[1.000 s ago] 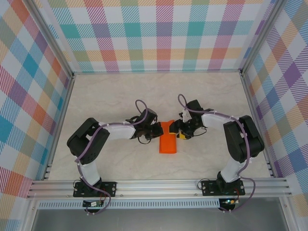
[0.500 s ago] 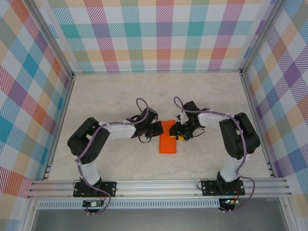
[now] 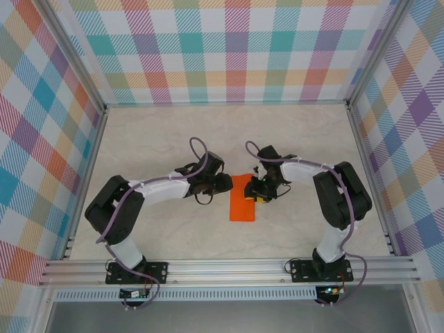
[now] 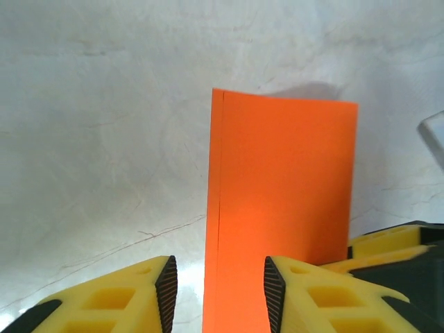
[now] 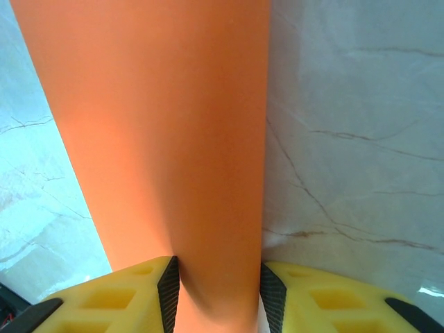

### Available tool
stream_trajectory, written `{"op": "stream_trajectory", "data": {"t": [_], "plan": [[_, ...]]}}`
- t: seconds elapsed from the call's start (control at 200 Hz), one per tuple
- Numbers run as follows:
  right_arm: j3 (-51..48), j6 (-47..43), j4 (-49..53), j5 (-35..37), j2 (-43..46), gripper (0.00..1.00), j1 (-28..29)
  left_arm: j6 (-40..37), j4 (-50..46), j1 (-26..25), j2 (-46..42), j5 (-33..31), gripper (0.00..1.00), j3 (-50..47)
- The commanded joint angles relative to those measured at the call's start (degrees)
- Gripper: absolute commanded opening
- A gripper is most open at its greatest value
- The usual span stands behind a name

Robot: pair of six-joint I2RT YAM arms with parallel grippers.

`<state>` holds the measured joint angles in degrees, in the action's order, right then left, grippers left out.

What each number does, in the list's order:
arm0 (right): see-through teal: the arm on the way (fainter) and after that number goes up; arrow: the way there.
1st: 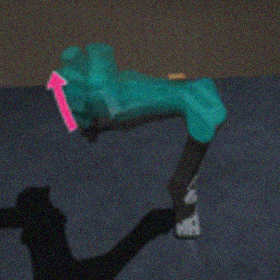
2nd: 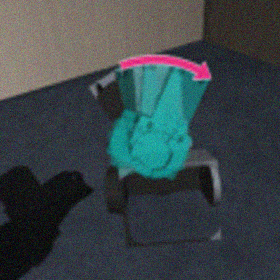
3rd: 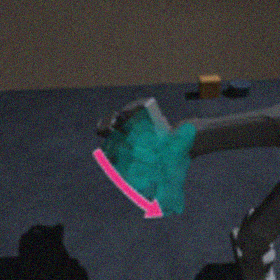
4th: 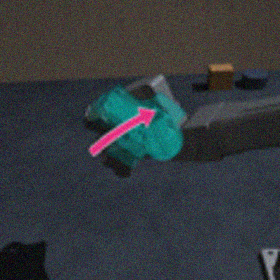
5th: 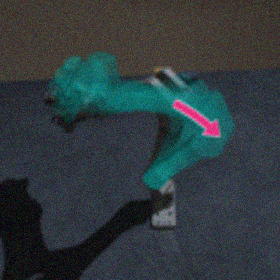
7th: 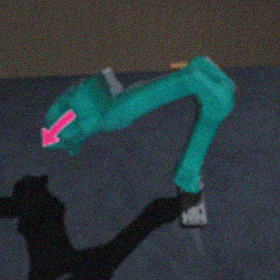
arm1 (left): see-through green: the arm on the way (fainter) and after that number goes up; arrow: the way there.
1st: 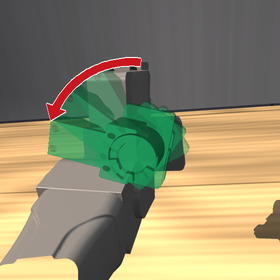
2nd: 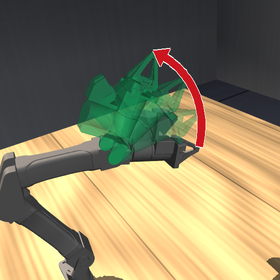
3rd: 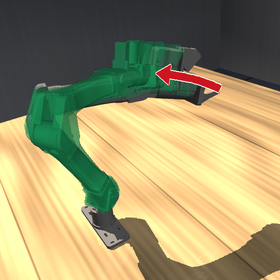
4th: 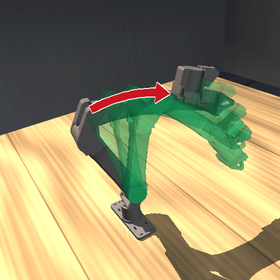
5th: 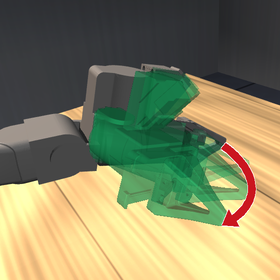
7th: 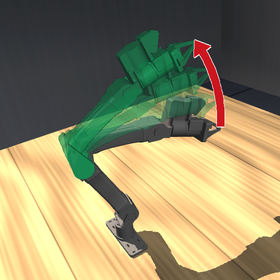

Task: Fold a paper plane with a square sheet of paper (pick it up from the middle)
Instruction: First fold in half a square sheet of paper at the center of the table.

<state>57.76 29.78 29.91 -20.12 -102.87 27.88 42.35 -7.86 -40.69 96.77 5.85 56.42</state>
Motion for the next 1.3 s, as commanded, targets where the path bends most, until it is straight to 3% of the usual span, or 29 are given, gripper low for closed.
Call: {"op": "stream_trajectory", "data": {"t": [0.0, 0.69, 1.295], "plan": [[-2.03, 1.37, 3.03, 9.49, -6.20, 0.40, 0.58, -0.46, -3.22, 1.45, -2.69, -1.93, 0.41, 0.66], [1.22, 1.24, 4.75, 11.42, -11.98, 0.46, 3.24, 0.99, 4.82, 3.60, -0.20, 7.92, 0.34, -1.40], [2.18, 0.46, 5.76, 13.17, -13.63, 0.46, 3.85, 0.90, 5.97, 3.60, 2.68, 10.91, 0.26, -0.49]]}}
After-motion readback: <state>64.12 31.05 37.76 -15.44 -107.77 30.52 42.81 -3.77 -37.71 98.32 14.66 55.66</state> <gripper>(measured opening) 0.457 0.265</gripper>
